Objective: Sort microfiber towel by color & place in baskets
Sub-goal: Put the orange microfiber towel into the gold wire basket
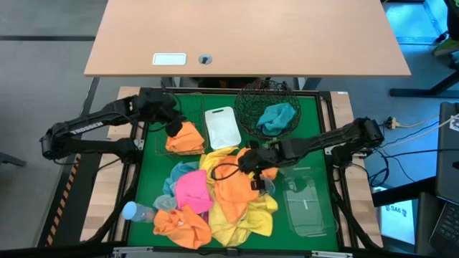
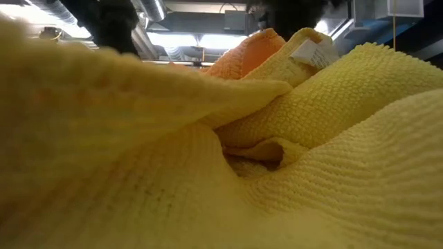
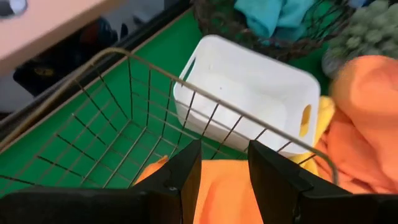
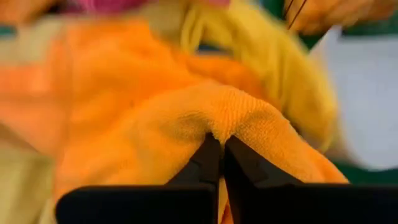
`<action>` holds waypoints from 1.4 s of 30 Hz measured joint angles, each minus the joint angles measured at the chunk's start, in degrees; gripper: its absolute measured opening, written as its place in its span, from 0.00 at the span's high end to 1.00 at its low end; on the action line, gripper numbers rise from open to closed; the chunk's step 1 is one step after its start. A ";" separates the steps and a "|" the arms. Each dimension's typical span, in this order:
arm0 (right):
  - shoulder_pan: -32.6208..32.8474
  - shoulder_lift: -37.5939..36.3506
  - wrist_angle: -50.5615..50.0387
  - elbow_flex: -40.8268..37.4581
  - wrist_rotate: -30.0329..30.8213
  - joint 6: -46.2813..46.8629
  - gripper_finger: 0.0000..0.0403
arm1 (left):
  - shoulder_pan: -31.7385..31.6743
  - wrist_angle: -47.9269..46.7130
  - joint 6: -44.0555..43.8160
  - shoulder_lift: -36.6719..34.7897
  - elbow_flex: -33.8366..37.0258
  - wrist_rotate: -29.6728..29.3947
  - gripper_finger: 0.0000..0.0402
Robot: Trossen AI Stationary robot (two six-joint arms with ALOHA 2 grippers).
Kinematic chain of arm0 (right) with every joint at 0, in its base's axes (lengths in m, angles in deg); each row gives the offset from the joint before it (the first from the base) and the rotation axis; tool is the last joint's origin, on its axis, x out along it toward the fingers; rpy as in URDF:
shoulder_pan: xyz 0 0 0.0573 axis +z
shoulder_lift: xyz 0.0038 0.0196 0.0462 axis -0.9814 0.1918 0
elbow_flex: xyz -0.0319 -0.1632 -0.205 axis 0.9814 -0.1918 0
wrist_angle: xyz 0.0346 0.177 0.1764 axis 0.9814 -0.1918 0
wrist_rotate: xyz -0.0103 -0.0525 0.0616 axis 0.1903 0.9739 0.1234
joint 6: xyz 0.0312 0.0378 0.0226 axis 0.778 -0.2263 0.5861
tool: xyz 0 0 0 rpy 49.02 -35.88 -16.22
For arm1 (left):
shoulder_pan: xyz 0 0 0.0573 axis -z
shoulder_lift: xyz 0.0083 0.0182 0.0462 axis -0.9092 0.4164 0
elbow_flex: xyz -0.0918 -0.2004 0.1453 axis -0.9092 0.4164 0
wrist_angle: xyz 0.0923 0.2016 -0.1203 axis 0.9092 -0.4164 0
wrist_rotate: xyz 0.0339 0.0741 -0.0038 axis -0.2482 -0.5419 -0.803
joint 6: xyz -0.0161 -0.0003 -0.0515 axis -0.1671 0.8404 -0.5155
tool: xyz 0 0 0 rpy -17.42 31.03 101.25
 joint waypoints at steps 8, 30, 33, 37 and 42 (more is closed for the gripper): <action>-4.25 0.00 -0.11 13.58 -0.15 -4.21 0.98 | 3.43 5.31 0.02 -5.62 -0.04 5.68 0.69; -19.15 1.35 29.77 20.20 -5.74 -10.34 0.99 | 9.57 24.22 0.50 -10.56 -0.04 9.00 0.69; -19.70 4.24 34.52 20.19 -6.05 -10.34 1.00 | 9.57 26.45 0.50 -12.63 -0.04 8.99 0.69; -19.95 9.44 40.34 20.15 -6.18 -10.36 0.99 | 9.57 27.48 0.50 -15.76 -0.04 8.97 0.69; -20.02 16.69 44.95 20.06 -5.89 -10.36 0.99 | 9.57 27.47 0.50 -19.18 -0.04 8.84 0.69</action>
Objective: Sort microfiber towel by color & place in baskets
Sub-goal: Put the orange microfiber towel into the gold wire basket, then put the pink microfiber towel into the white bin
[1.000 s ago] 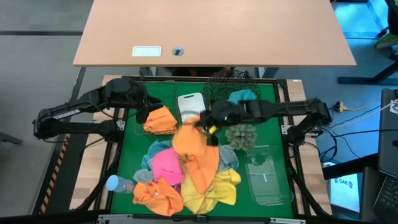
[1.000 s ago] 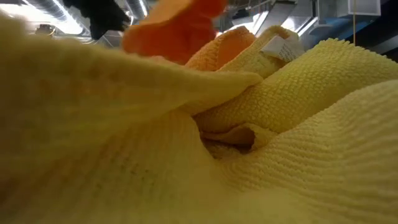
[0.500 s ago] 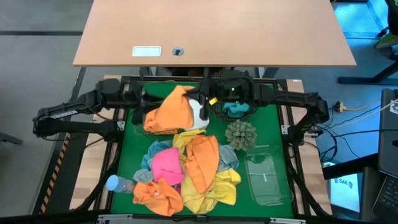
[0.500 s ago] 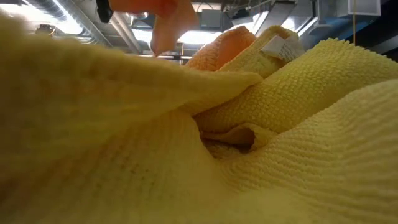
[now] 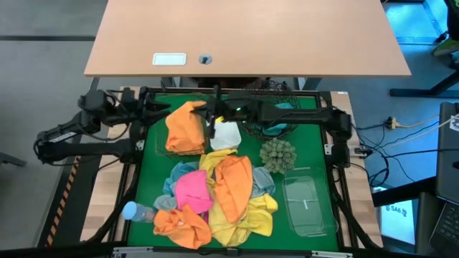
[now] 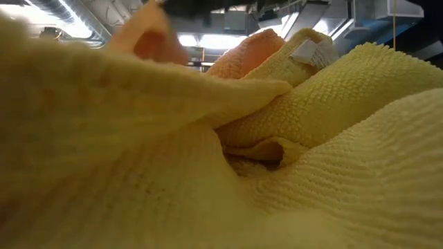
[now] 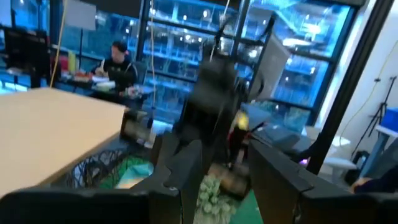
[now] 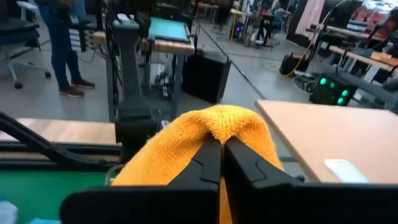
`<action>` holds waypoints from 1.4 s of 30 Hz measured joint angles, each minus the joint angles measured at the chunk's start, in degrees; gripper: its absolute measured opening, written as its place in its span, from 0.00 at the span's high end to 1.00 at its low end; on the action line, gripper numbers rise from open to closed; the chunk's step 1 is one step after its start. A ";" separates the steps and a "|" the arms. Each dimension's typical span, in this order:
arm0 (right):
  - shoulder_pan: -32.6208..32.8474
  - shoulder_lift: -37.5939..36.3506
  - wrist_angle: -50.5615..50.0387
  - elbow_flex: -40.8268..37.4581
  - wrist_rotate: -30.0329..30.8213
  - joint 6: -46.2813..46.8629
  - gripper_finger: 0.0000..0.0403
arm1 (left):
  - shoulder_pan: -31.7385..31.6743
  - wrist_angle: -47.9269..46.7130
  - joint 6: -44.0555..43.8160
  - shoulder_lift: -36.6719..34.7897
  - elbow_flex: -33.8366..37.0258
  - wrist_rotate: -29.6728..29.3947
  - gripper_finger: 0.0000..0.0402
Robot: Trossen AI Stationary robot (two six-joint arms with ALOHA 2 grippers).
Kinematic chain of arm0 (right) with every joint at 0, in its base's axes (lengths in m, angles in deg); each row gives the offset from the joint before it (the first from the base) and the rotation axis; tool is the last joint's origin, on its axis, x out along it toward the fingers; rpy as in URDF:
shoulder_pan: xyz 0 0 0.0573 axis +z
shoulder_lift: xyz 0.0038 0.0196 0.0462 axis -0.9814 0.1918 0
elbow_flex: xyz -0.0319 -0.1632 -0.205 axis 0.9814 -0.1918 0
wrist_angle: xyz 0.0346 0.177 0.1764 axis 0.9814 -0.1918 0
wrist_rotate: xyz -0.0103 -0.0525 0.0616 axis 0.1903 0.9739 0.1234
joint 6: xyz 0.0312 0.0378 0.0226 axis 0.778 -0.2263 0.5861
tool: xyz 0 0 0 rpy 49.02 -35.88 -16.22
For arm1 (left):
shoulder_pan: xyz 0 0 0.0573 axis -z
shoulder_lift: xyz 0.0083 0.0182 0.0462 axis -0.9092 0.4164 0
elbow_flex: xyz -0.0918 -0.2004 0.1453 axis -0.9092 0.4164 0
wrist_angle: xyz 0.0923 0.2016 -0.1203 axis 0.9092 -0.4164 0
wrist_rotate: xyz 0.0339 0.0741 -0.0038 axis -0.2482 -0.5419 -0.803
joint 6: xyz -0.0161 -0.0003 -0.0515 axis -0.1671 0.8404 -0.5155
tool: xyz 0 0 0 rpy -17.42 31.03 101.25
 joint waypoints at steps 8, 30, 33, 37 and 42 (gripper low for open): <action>0.02 9.43 2.71 0.04 0.20 0.00 0.99 | 0.00 -0.45 -0.02 -2.00 0.00 -0.05 0.69; 0.16 11.48 -1.37 4.76 0.20 6.23 0.63 | 0.00 -3.83 -0.02 -1.99 0.00 0.13 0.69; 0.59 11.48 -10.18 10.64 0.22 6.15 0.54 | 0.00 -3.99 -0.04 -1.99 0.00 0.11 0.69; 0.87 11.48 -28.58 21.07 0.29 5.00 0.47 | 0.00 -4.54 -0.10 -1.99 0.00 0.15 0.69; 0.92 11.48 -52.33 33.88 -1.67 3.52 0.46 | 0.00 -5.71 -0.35 -1.97 0.02 0.18 0.69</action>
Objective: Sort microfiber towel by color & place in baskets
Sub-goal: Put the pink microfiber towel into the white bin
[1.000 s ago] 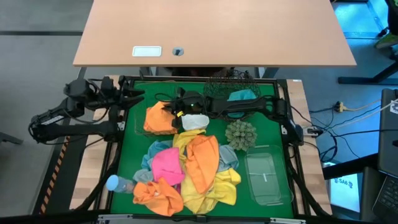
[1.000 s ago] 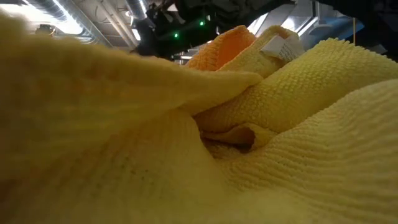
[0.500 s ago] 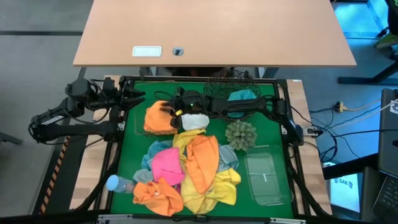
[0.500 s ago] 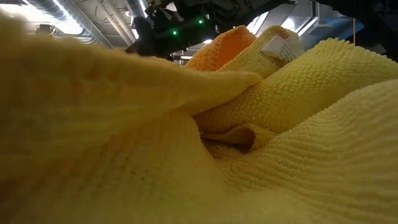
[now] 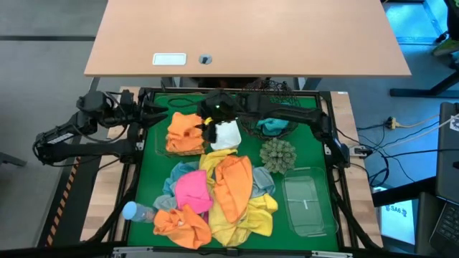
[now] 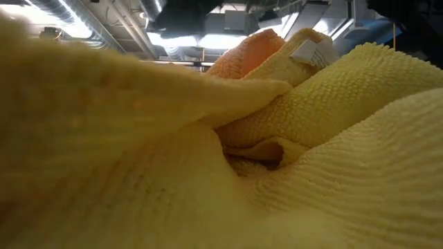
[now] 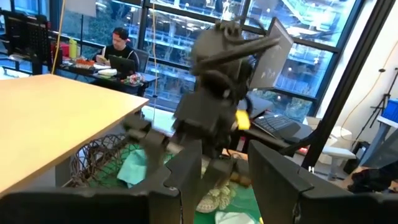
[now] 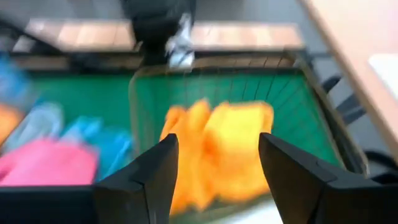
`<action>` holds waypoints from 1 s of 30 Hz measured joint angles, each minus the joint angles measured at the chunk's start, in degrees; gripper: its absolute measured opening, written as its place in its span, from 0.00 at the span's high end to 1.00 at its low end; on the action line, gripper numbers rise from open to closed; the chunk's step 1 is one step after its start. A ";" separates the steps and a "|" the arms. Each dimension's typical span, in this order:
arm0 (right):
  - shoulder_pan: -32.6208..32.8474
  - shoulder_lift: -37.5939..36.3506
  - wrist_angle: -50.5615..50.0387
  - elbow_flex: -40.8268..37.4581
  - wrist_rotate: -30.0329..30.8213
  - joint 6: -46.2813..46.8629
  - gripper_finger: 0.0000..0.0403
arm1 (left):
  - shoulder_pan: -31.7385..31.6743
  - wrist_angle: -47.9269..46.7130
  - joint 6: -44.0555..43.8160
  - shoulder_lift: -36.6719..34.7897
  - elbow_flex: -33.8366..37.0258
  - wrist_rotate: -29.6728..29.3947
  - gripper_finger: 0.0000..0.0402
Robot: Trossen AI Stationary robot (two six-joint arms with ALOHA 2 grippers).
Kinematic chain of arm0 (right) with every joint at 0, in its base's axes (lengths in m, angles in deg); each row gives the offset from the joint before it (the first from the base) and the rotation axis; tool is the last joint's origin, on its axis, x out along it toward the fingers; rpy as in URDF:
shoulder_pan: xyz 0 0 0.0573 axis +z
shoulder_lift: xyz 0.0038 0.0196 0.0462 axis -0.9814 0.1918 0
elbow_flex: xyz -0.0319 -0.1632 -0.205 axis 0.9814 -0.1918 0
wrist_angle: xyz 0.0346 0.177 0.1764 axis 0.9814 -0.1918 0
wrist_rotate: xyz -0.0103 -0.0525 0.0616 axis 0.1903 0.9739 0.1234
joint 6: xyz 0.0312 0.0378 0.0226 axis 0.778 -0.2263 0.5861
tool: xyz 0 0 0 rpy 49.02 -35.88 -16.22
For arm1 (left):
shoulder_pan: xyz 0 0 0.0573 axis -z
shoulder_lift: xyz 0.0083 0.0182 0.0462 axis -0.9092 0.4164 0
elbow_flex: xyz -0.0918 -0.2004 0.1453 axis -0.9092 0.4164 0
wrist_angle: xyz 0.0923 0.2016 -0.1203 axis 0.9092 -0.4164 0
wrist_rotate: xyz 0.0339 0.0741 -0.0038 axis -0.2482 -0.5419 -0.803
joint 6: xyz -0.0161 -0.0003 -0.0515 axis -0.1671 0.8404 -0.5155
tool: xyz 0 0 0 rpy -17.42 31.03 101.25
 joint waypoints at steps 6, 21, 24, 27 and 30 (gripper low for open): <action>0.92 -5.99 -13.39 0.22 -7.42 -2.02 0.49 | 0.36 -0.70 -0.14 1.06 0.05 3.13 0.69; 11.68 -16.10 -43.01 -0.01 -5.19 -6.23 0.51 | 7.12 -0.52 -1.98 13.02 0.04 3.39 0.69; 13.85 -17.06 -46.15 -0.12 -5.22 -6.38 0.51 | 9.15 -0.36 -3.89 15.39 0.04 3.37 0.69; 15.78 -19.57 -45.82 -2.60 -5.92 -7.08 0.51 | 11.63 -0.47 -6.33 17.69 0.04 3.38 0.69; 17.18 -23.79 -45.50 -8.69 -6.11 -6.21 0.51 | 14.46 -0.64 -8.78 19.55 0.04 3.48 0.69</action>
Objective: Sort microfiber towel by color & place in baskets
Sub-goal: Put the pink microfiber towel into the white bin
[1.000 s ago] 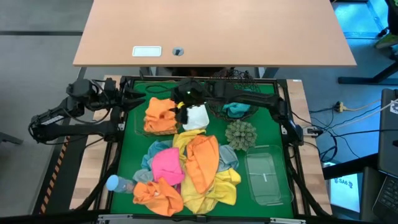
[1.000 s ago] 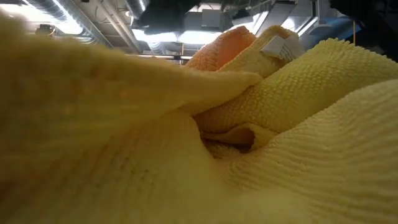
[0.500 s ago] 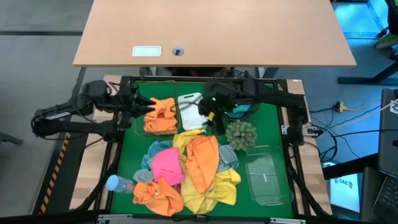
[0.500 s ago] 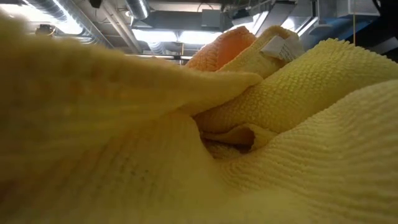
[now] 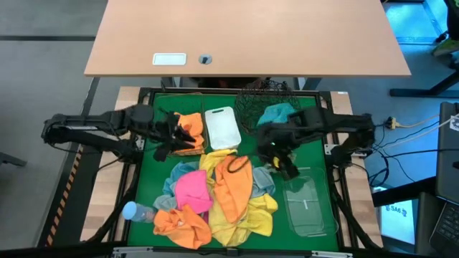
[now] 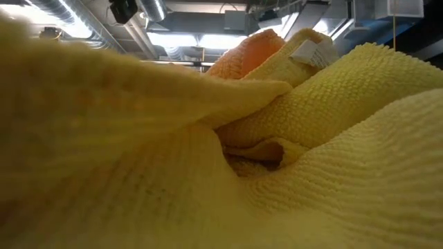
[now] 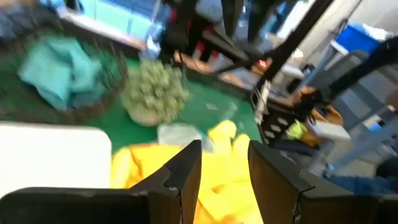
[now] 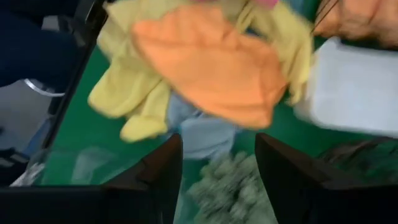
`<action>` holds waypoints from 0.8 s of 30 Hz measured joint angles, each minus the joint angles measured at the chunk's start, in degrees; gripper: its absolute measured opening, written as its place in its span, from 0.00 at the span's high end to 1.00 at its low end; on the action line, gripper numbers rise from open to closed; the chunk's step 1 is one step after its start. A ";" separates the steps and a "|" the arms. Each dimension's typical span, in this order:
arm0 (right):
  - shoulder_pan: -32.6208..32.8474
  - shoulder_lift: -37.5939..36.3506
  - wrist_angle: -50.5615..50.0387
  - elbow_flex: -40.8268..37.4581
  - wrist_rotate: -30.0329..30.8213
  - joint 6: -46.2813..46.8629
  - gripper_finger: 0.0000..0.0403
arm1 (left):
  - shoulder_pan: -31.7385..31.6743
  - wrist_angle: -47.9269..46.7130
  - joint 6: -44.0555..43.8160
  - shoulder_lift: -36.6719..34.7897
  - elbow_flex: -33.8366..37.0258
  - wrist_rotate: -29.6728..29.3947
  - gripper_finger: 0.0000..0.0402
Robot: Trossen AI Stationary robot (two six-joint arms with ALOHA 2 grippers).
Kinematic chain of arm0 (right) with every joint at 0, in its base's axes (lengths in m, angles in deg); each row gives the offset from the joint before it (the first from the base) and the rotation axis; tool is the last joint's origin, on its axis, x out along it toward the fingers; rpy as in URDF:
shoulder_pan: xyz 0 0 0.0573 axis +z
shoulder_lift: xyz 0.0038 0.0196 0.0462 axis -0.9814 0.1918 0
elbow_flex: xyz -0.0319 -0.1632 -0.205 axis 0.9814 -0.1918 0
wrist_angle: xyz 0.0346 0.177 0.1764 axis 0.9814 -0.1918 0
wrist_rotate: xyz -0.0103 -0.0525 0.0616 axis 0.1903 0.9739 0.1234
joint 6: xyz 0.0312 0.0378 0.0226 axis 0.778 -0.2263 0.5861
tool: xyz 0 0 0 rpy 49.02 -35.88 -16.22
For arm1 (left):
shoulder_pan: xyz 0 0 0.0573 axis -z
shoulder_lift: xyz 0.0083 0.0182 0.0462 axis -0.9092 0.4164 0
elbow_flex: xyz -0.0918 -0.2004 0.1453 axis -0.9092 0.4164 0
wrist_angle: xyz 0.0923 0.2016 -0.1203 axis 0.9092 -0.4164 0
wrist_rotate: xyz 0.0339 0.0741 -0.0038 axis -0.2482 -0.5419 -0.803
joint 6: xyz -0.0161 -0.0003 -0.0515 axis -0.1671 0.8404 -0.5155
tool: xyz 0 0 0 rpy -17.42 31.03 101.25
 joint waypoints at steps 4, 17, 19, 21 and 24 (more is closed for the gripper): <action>0.61 -7.66 7.49 -12.74 2.28 5.53 0.51 | 3.97 -0.03 -0.46 2.05 0.00 0.92 0.69; 0.81 -23.60 31.89 -45.41 3.04 14.87 0.51 | 16.73 -4.13 -19.12 9.21 0.00 1.01 0.69; 0.81 -23.82 32.95 -47.39 3.04 15.10 0.51 | 18.66 -5.58 -21.53 10.74 0.00 0.82 0.69; 0.81 -23.82 33.56 -48.97 3.02 15.13 0.51 | 20.29 -6.82 -23.61 12.41 0.00 0.78 0.69; 0.81 -23.82 35.77 -51.04 3.00 15.21 0.51 | 22.39 -8.21 -24.79 15.10 0.00 0.54 0.69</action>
